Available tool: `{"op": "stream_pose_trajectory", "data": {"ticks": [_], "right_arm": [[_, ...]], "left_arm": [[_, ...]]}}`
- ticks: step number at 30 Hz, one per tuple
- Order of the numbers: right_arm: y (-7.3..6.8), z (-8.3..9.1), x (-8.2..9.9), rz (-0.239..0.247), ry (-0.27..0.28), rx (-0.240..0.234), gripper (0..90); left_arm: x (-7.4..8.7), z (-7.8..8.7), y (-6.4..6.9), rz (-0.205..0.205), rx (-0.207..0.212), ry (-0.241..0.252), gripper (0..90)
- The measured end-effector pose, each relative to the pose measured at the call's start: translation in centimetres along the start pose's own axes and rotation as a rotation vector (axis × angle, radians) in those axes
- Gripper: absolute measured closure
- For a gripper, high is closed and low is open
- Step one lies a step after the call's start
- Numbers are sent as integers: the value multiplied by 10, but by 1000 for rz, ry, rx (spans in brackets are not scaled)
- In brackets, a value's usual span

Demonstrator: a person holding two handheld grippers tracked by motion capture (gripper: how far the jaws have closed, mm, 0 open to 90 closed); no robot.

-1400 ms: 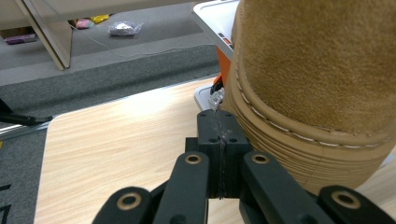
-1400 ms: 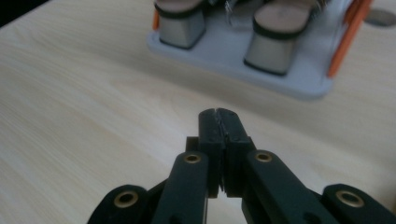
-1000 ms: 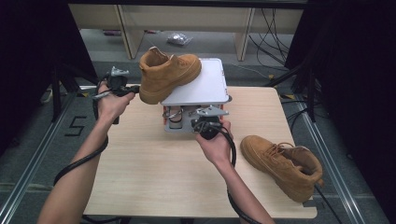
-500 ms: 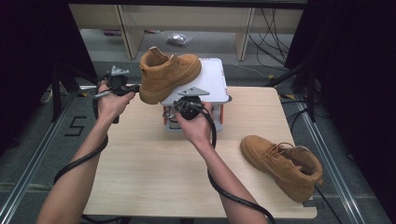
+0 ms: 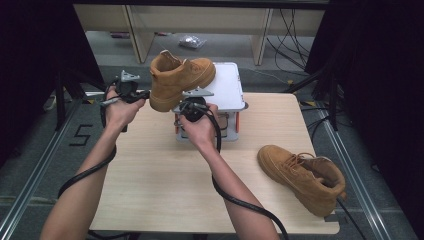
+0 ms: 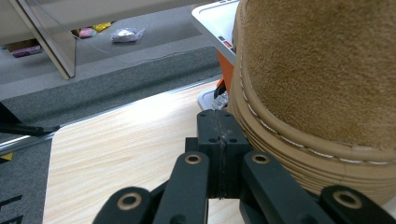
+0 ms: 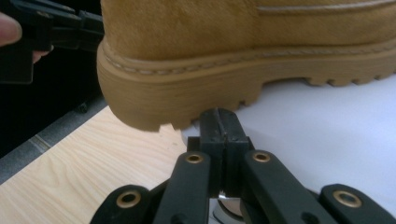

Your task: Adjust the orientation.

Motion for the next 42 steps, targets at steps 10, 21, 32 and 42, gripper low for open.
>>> {"op": "stream_pose_trajectory", "data": {"ticks": [10, 21, 32, 42], "right_arm": [[-5, -7, -5, -5, -1, -12, 900], [0, -5, -5, -32, -3, -23, 900], [7, 2, -11, -46, 0, -5, 900], [25, 5, -11, -55, -4, 37, 900]], "left_arm": [[0, 3, 2, 3, 20, -22, 900], [-1, 4, 8, 26, 26, -19, 900], [-7, 7, 18, -5, 36, -23, 900], [-9, 2, 35, -7, 69, -17, 900]]}}
Point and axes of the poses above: each handheld gripper's, and its own axes: z roughly backward along the jaws, x roughly out of its underside, y roughly to its right, the point moved 4 cm from there along -z, roughly forward along the jaws
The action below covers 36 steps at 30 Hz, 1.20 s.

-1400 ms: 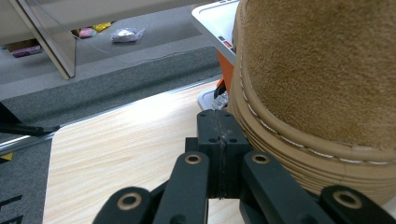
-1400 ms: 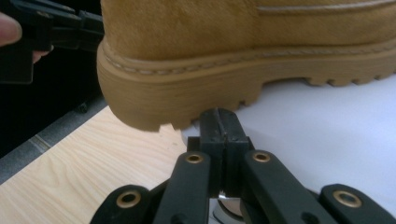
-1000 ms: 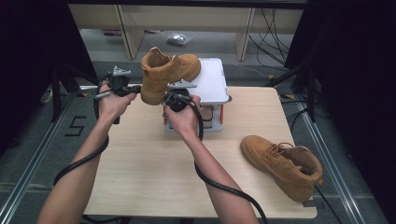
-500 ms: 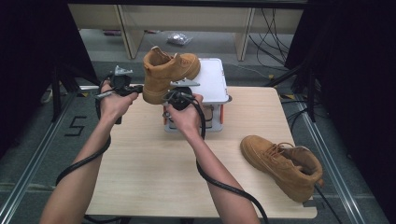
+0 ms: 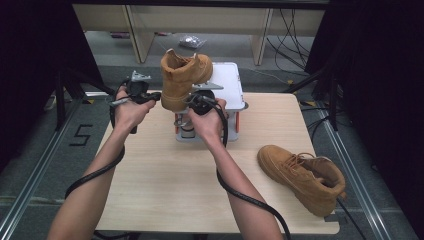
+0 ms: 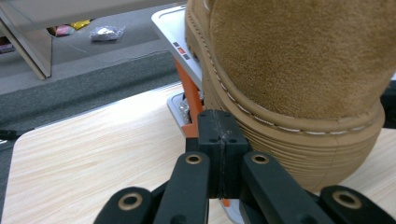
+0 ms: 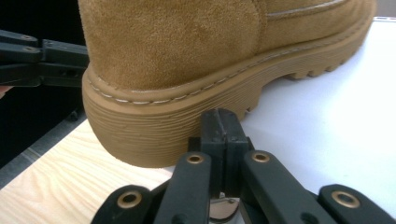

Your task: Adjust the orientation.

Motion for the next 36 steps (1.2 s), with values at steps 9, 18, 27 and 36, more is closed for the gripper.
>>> {"op": "stream_pose_trajectory", "data": {"ticks": [9, 18, 27, 36], "right_arm": [[14, 2, 0, -4, -7, 38, 900], [22, 2, -1, -12, -5, 60, 900], [32, 2, -3, -25, -3, 82, 900], [36, 0, -3, -20, -16, 91, 900]], "left_arm": [[-1, -4, 12, -28, 25, -14, 900], [-3, -8, 19, -28, 33, -4, 900], [-6, -13, 28, -38, 47, 2, 900], [-5, -16, 29, -63, 47, -15, 900]]}}
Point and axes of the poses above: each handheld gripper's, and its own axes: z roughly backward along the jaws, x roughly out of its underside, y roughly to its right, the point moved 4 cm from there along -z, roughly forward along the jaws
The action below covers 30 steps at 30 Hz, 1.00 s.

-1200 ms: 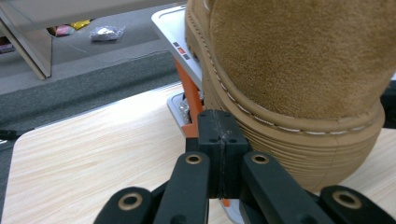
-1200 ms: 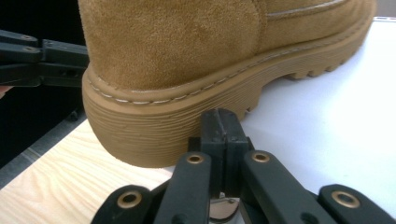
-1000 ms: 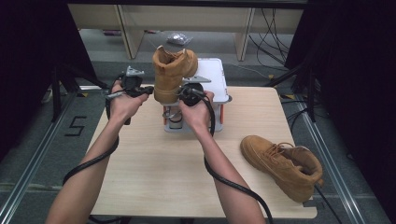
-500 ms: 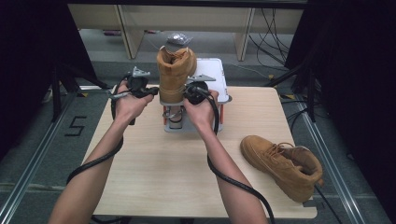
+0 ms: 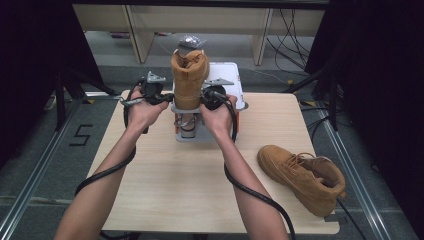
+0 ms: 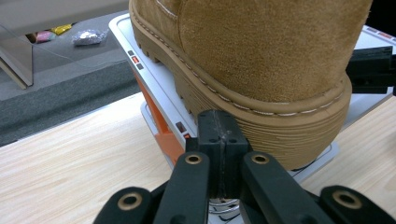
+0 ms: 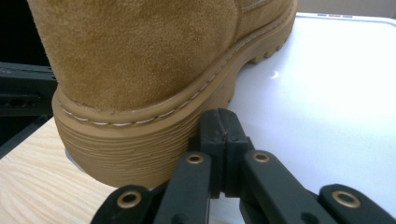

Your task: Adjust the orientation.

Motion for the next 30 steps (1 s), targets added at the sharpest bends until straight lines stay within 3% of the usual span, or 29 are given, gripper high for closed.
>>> {"op": "stream_pose_trajectory", "data": {"ticks": [3, 4, 5, 10, 13, 19, 27, 30], "right_arm": [[0, -1, 1, 10, -8, 4, 874], [1, -1, 2, 31, -10, 5, 861], [1, -1, 2, 14, -6, 5, 845], [6, 6, 1, 25, 15, 10, 777], [13, 14, 0, 26, 25, 18, 723], [34, 32, 5, 10, 23, 27, 624], [69, 57, 9, -5, 16, 75, 552], [80, 65, 13, -14, 9, 88, 538]], "left_arm": [[2, -1, -1, -3, -2, 3, 900], [3, -1, 0, 16, 0, 21, 897], [2, 1, -1, 12, -3, 36, 880], [-3, 14, -5, -41, -41, 69, 798], [2, 23, -9, -49, -63, 85, 752], [22, 39, -17, -75, -76, 104, 628], [40, 55, -20, -44, -72, 158, 478], [48, 58, -19, -33, -73, 161, 466]]}}
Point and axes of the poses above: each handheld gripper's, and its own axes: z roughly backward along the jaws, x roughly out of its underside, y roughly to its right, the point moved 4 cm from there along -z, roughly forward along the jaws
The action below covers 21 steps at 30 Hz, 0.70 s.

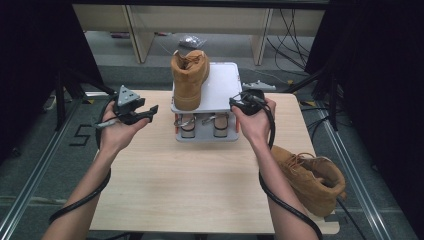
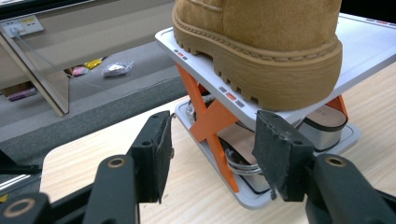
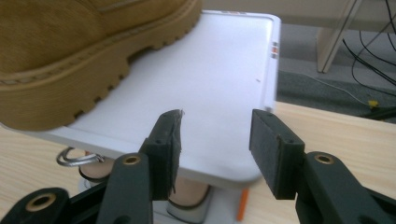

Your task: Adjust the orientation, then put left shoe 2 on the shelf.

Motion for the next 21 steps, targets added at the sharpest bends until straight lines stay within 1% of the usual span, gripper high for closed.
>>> {"op": "stream_pose_trajectory", "data": {"ticks": [3, 4, 5, 6, 8, 12, 15, 19, 20, 21], "right_arm": [[10, 6, 5, -11, -15, 12, 529], [14, 7, 6, -2, -15, 18, 527], [15, 8, 7, -17, -16, 19, 526], [19, 9, 7, -8, -21, 22, 523], [24, 11, 9, -13, -33, 24, 518], [33, 15, 14, -15, -47, 35, 509], [37, 18, 17, -18, -61, 38, 501], [44, 22, 22, -17, -70, 44, 494], [45, 24, 24, -31, -80, 54, 491], [48, 24, 25, -23, -81, 48, 487]], "left_arm": [[10, 4, 1, 15, 6, 0, 469], [12, 5, 0, 15, 7, -3, 470], [15, 6, 0, 18, 5, -4, 470], [19, 7, -1, 19, 6, -6, 470], [23, 10, -3, 22, -7, -9, 469], [34, 13, -4, 22, -11, -15, 467], [39, 16, -4, 20, -23, -18, 464], [47, 17, -2, 19, -25, -21, 463], [48, 18, -1, 19, -28, -26, 462], [51, 18, 0, 21, -26, -26, 462]]}}
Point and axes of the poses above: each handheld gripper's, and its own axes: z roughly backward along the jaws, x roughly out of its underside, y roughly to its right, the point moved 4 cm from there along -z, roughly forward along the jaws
